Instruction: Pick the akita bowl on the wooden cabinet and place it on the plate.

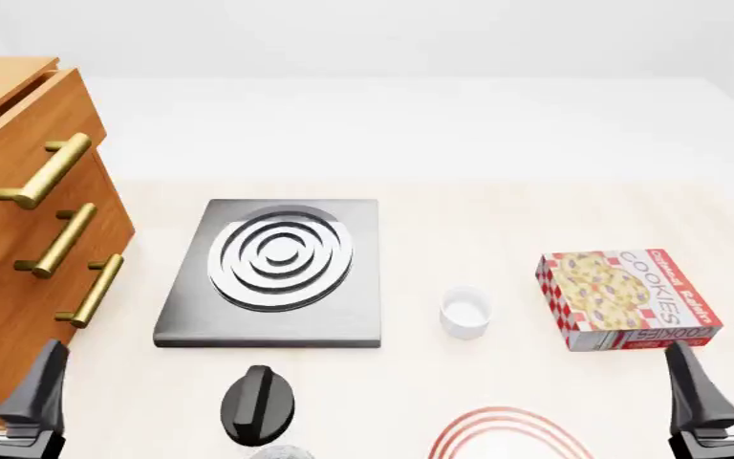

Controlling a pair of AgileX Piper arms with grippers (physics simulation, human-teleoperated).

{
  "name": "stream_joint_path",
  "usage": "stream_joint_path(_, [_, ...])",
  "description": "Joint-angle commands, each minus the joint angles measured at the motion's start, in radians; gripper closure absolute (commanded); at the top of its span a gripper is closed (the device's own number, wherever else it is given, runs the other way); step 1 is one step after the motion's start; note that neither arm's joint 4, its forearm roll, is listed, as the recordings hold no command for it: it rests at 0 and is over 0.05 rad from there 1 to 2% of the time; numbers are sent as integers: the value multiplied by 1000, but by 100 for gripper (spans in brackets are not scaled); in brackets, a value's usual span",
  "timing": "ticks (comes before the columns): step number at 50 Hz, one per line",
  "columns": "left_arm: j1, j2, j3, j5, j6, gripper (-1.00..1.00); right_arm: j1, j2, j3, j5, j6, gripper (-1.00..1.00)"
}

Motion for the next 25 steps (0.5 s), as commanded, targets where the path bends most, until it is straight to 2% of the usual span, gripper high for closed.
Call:
stream_joint_path(1, [2,20,-3,-9,2,-100,3,10,-3,-8,-27,-100])
stream_joint_path(8, [-16,53,-8,-27,2,-100,3,8,-3,-7,-28,-100])
stream_joint_path(16, [-15,158,-25,-75,-27,-100,3,3,-3,-2,-28,-100])
stream_joint_path(25, [-38,144,-128,23,-32,-100,3,0,-5,3,-28,-100])
